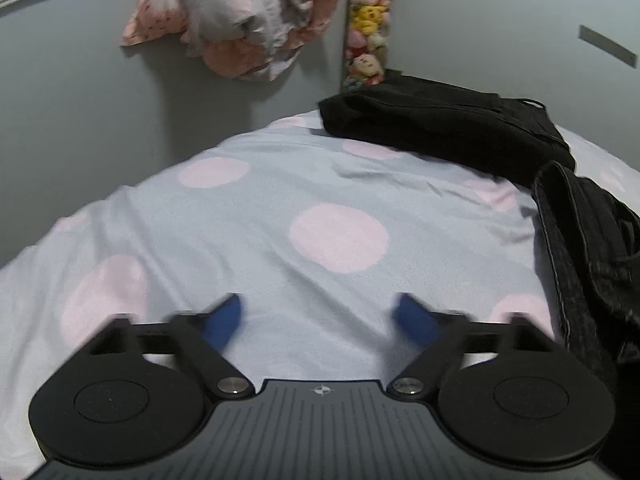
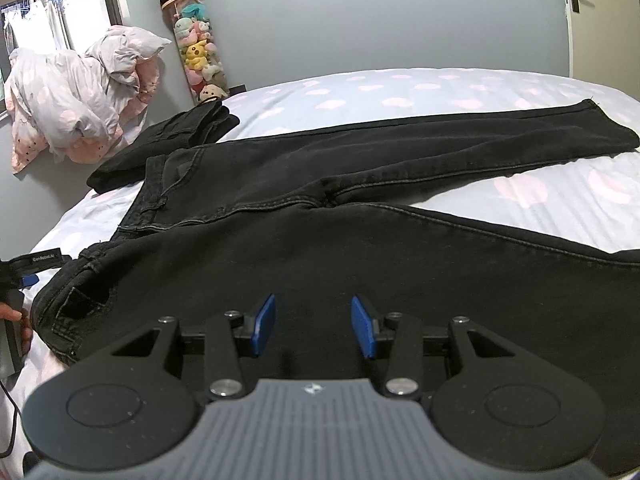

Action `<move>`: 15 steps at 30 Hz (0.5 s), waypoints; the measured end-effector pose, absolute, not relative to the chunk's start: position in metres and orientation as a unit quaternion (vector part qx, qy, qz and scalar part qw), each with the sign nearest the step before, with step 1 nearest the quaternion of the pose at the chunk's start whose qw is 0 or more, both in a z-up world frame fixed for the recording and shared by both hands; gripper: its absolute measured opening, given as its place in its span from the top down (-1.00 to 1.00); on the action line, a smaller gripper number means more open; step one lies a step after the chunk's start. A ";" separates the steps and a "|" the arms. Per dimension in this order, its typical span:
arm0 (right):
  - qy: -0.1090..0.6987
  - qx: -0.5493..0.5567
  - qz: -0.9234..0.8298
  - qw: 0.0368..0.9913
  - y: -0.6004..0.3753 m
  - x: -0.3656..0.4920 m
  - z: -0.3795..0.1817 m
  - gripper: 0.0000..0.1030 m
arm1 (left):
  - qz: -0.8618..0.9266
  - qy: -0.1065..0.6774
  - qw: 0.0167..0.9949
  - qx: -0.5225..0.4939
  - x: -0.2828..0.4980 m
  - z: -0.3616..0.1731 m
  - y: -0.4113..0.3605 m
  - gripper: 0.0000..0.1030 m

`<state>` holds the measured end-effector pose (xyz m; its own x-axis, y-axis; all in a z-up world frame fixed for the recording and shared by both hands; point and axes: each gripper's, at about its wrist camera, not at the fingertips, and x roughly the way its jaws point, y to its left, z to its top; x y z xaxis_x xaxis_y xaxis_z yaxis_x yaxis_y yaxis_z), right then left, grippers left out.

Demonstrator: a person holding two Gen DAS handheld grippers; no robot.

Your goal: Fold clothes

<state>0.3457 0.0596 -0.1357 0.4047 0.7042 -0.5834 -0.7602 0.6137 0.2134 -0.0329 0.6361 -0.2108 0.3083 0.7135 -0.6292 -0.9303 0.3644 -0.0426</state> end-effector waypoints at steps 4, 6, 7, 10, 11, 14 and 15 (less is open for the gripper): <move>0.326 -0.043 0.439 0.836 0.060 0.345 -0.136 0.10 | 0.444 0.240 0.832 -0.228 -0.025 -0.172 0.617 -0.25; 0.325 -0.044 0.441 0.835 0.061 0.343 -0.136 0.10 | 0.393 0.245 0.854 -0.237 -0.010 -0.158 0.606 -0.26; 0.324 -0.045 0.443 0.835 0.061 0.343 -0.135 0.10 | 0.367 0.248 0.864 -0.241 -0.001 -0.151 0.600 -0.26; 0.322 -0.044 0.444 0.835 0.061 0.342 -0.134 0.10 | 0.307 0.274 0.873 -0.262 0.027 -0.145 0.590 -0.26; 0.321 -0.041 0.443 0.836 0.060 0.342 -0.134 0.10 | 0.289 0.287 0.871 -0.276 0.036 -0.147 0.589 -0.26; 0.321 -0.033 0.441 0.838 0.058 0.344 -0.133 0.10 | 0.244 0.321 0.858 -0.318 0.059 -0.155 0.595 -0.26; 0.320 -0.031 0.441 0.838 0.057 0.344 -0.133 0.10 | 0.240 0.336 0.850 -0.327 0.065 -0.158 0.598 -0.26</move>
<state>0.3442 0.0568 -0.1325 0.4052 0.7196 -0.5638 -0.7591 0.6086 0.2311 0.0651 0.5980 -0.1585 0.6593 0.1878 -0.7280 -0.6268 0.6720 -0.3944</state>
